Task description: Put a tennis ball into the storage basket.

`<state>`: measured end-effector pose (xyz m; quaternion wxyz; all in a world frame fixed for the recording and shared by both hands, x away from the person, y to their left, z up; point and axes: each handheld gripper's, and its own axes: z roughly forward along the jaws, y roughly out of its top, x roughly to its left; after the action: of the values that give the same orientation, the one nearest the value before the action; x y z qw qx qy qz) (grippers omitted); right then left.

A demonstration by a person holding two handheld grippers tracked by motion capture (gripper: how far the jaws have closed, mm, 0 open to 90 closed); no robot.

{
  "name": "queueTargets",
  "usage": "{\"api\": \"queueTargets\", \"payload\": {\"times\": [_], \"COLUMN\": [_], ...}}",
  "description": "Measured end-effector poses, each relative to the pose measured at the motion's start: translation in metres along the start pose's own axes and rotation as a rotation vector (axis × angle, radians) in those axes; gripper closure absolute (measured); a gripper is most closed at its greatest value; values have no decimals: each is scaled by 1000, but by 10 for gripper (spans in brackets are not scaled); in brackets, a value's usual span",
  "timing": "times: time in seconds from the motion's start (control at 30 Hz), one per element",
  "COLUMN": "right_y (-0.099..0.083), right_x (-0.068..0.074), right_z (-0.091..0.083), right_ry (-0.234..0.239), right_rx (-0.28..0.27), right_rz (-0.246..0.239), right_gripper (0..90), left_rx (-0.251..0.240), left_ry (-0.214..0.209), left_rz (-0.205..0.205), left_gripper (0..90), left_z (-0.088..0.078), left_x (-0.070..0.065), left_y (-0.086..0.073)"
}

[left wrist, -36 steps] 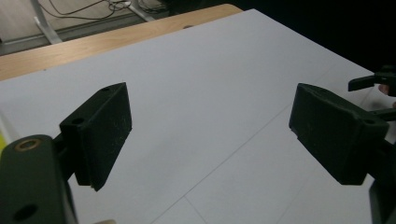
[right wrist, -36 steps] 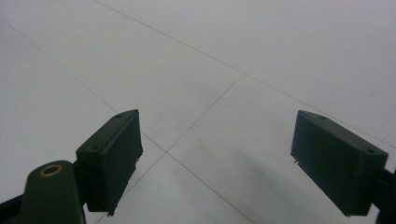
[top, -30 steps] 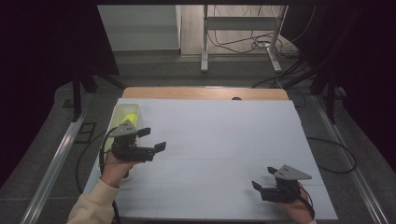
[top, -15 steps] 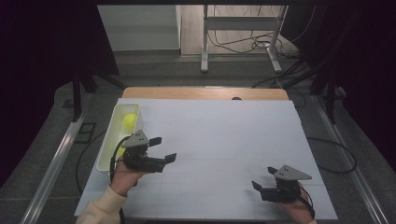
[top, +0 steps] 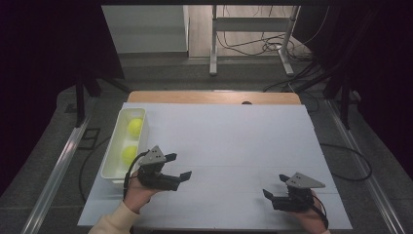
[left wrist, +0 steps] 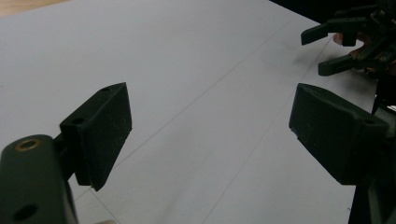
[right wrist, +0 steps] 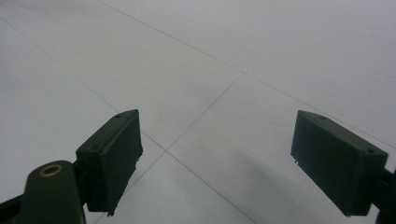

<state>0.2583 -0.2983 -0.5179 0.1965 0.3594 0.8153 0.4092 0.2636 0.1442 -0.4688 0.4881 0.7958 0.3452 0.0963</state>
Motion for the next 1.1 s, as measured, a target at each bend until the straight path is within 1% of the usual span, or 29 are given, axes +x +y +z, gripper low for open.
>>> {"api": "queueTargets", "payload": {"times": [0.1, 0.13, 0.27, 0.37, 0.47, 0.6, 0.83, 1.1], "right_y": [0, 0, 0, 0, 0, 0, 0, 0], "right_x": [0, 0, 0, 0, 0, 0, 0, 2], "right_z": [0, 0, 0, 0, -1, -1, -1, -1], "right_ry": [0, 0, 0, 0, -1, -1, 7, 18], "right_rx": [-1, -1, -4, -4, -4, -3, -8, -6], "right_rz": [0, -1, 1, 1, 1, 0, 1, -11], "right_gripper": [166, 166, 166, 166, 166, 166, 165, 163], "left_rx": [4, 10, 26, 44, 53, 66, 56, 34], "left_ry": [2, 0, 4, 21, 24, 41, 60, 68], "left_rz": [1, -2, 0, 10, 3, 5, -6, -21], "left_gripper": [138, 139, 140, 141, 142, 142, 143, 144], "left_z": [2, 4, 8, 11, 12, 11, 2, -7], "left_x": [-1, -1, -2, -1, 0, 2, 5, 9], "left_y": [-4, -9, -17, -26, -33, -42, -55, -64]}}
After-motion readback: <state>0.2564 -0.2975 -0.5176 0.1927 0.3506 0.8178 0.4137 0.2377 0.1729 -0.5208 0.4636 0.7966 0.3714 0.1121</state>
